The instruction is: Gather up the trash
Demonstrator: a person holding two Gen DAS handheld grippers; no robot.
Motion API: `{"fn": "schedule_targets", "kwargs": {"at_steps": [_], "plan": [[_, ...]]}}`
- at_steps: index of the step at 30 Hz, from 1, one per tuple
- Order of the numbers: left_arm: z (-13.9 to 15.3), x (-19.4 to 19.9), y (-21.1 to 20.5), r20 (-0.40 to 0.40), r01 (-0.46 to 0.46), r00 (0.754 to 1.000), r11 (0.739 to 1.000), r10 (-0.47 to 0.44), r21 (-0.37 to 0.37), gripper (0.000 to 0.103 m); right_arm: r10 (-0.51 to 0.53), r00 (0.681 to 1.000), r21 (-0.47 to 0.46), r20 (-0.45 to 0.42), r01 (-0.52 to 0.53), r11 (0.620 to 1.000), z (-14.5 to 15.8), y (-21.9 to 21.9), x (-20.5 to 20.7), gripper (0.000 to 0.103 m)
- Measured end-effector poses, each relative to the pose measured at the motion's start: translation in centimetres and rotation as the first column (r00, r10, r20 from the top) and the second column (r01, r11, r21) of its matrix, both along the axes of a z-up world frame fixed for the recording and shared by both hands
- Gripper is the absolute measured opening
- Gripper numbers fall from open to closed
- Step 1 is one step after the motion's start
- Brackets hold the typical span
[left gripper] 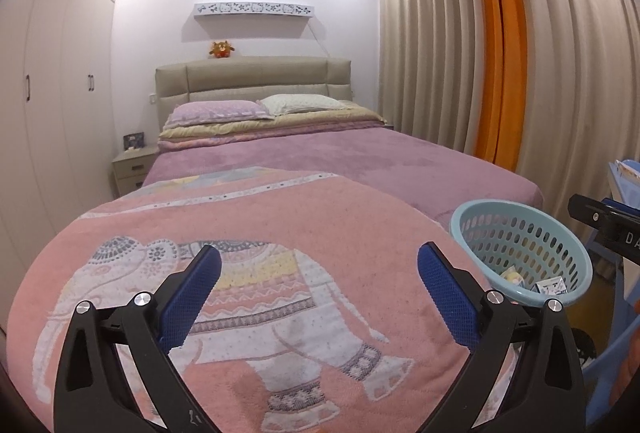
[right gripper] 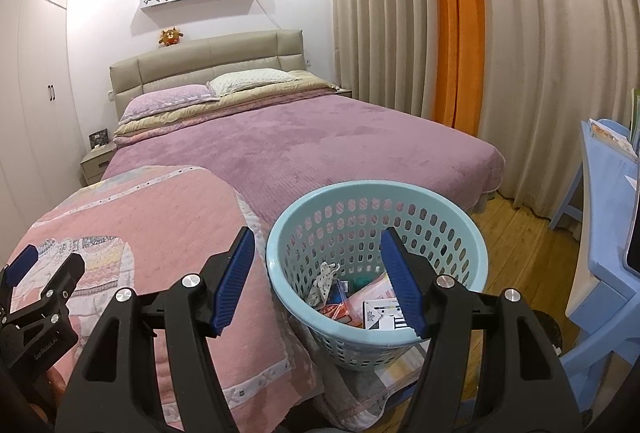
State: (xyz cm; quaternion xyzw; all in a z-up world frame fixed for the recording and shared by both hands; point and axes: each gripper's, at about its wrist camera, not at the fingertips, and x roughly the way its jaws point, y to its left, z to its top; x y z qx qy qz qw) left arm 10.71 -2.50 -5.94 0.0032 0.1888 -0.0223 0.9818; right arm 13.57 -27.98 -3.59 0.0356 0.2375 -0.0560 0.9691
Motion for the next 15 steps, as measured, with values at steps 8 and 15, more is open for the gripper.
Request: {"fn": "schedule_targets", "kwargs": {"at_steps": [8,15], "plan": [[0.01,0.01,-0.06,-0.003,-0.002,1.000,1.000,0.002,-0.001,0.096,0.002,1.000,-0.001,0.001,-0.002,1.000,-0.11,0.19,-0.04,0.065],[0.01,0.11,0.02,-0.008,-0.007,1.000,1.000,0.007,-0.006,0.096,0.008,1.000,0.010,-0.015,-0.008,1.000,-0.35,0.06,0.24,0.065]]}}
